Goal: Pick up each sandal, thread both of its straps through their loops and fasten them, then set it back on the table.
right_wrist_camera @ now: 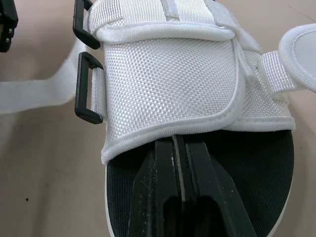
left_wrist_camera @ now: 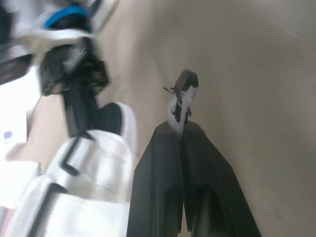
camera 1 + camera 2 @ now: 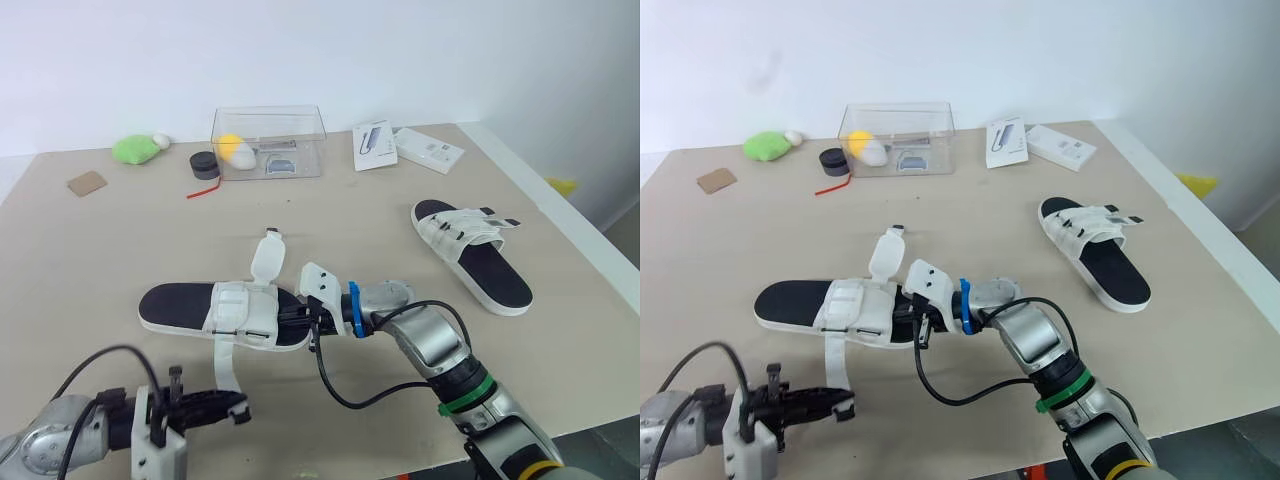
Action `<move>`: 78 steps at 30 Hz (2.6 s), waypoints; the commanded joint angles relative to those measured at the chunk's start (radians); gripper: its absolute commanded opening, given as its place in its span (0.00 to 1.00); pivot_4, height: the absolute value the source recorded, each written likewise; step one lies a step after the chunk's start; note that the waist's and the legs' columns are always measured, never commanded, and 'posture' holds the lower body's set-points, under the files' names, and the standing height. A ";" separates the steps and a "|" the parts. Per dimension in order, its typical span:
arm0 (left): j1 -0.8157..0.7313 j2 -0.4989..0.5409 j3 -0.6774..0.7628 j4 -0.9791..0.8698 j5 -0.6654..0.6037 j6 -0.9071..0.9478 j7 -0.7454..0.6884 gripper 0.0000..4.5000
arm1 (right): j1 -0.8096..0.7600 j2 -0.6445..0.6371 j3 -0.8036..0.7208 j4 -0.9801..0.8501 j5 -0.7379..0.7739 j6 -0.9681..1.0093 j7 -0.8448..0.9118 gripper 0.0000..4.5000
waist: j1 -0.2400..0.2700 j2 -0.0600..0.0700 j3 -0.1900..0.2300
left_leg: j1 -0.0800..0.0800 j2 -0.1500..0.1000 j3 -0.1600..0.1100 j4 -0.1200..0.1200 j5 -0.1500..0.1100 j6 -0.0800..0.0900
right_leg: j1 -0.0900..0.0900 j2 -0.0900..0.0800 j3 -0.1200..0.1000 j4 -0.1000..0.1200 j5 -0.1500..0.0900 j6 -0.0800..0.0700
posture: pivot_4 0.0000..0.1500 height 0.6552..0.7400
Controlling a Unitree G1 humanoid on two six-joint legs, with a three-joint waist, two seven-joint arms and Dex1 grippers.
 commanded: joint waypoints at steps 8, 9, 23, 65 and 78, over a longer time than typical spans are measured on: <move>-0.139 0.020 0.077 -0.326 -0.559 0.619 -0.025 0.01 | -0.002 0.000 0.023 0.016 -0.011 0.001 0.005 0.00 | 0.000 0.000 0.000 | 0.000 0.001 -0.002 0.000 0.000 0.000 | 0.000 0.003 0.000 0.000 -0.001 -0.001 | 1.00 1.00; -0.154 0.025 0.091 -0.347 -0.649 0.697 -0.016 0.01 | -0.003 0.000 0.025 0.016 -0.012 0.004 0.005 0.00 | 0.000 0.000 0.000 | 0.000 0.001 -0.002 0.000 0.000 0.000 | 0.000 0.003 0.000 0.000 0.000 -0.001 | 1.00 1.00; -0.475 0.024 0.286 -0.041 -1.262 1.421 -0.026 0.01 | -0.021 -0.041 0.090 0.050 -0.066 0.040 0.011 0.00 | 0.004 0.000 0.000 | 0.000 0.000 -0.007 0.001 0.000 0.000 | 0.002 0.008 0.001 0.001 -0.003 -0.005 | 1.00 1.00; -0.929 -0.232 0.127 0.636 -0.679 1.700 -0.564 0.01 | 0.018 -0.039 0.094 -0.001 -0.055 0.054 -0.035 0.00 | 0.004 -0.003 -0.002 | -0.001 -0.001 -0.012 0.002 0.000 -0.001 | 0.002 0.010 0.001 0.004 -0.003 -0.002 | 1.00 1.00; -0.917 -0.252 0.120 0.685 -0.608 1.654 -0.594 0.01 | 0.020 -0.035 0.092 -0.002 -0.054 0.058 -0.041 0.00 | 0.004 -0.003 -0.002 | -0.001 -0.001 -0.013 0.002 0.000 -0.001 | 0.002 0.010 0.000 0.004 -0.003 -0.002 | 1.00 1.00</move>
